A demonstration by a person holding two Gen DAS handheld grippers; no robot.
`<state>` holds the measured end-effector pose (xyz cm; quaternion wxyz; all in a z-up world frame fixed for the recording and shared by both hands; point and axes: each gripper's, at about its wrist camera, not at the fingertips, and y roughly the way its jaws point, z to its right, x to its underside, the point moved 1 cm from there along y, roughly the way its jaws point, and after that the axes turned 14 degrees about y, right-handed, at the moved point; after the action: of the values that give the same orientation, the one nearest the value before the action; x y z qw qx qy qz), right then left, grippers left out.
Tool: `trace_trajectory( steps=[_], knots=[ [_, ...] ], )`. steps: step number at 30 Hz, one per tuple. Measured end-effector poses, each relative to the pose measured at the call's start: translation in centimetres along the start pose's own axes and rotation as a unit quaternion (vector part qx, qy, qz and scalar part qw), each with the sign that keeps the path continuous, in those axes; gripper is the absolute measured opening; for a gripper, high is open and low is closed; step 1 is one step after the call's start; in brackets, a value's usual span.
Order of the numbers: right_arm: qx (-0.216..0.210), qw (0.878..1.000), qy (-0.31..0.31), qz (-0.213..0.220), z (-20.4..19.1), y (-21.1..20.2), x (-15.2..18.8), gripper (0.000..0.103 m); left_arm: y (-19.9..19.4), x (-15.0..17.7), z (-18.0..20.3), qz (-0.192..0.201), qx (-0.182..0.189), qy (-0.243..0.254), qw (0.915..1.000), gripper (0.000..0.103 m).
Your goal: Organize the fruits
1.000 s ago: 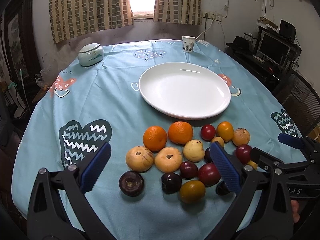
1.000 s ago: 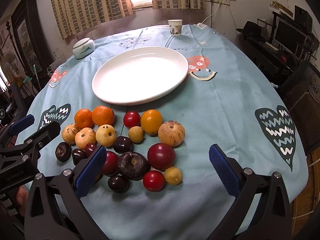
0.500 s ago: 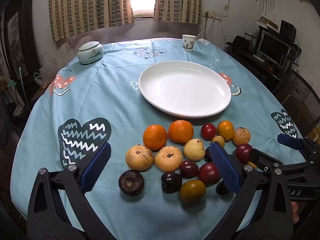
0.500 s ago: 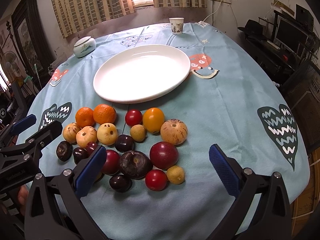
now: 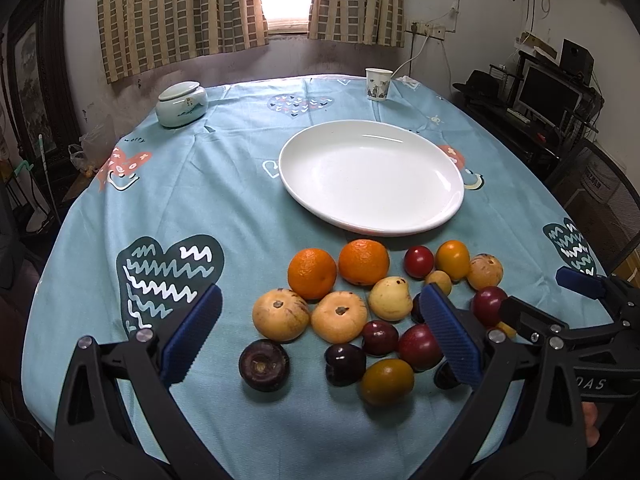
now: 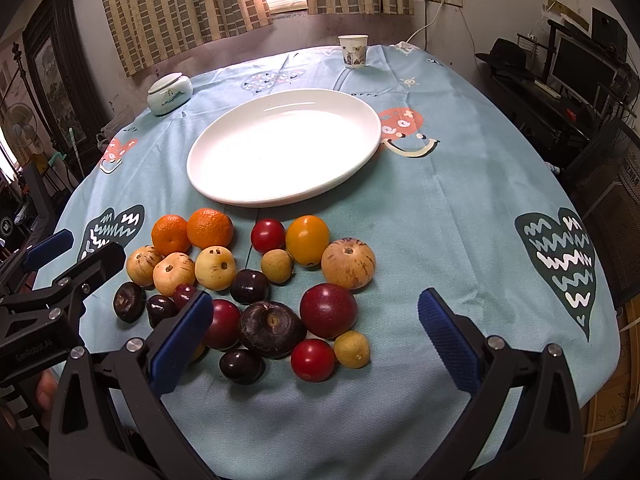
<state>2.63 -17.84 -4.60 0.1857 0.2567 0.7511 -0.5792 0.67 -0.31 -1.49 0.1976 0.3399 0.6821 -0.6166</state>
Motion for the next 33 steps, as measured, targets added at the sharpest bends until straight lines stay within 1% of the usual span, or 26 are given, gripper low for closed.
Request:
trace_trajectory(
  steps=[13,33],
  knots=[
    [-0.001,1.000,-0.002,-0.002,-0.17,0.12,0.17,0.102,0.16,0.30,-0.04,-0.004,0.008,0.002,1.0000,0.101],
    [-0.005,1.000,-0.001,-0.006,0.19,0.15,0.33,0.102,0.33,0.69,-0.69,-0.015,0.005,-0.004,0.9999,0.101]
  ],
)
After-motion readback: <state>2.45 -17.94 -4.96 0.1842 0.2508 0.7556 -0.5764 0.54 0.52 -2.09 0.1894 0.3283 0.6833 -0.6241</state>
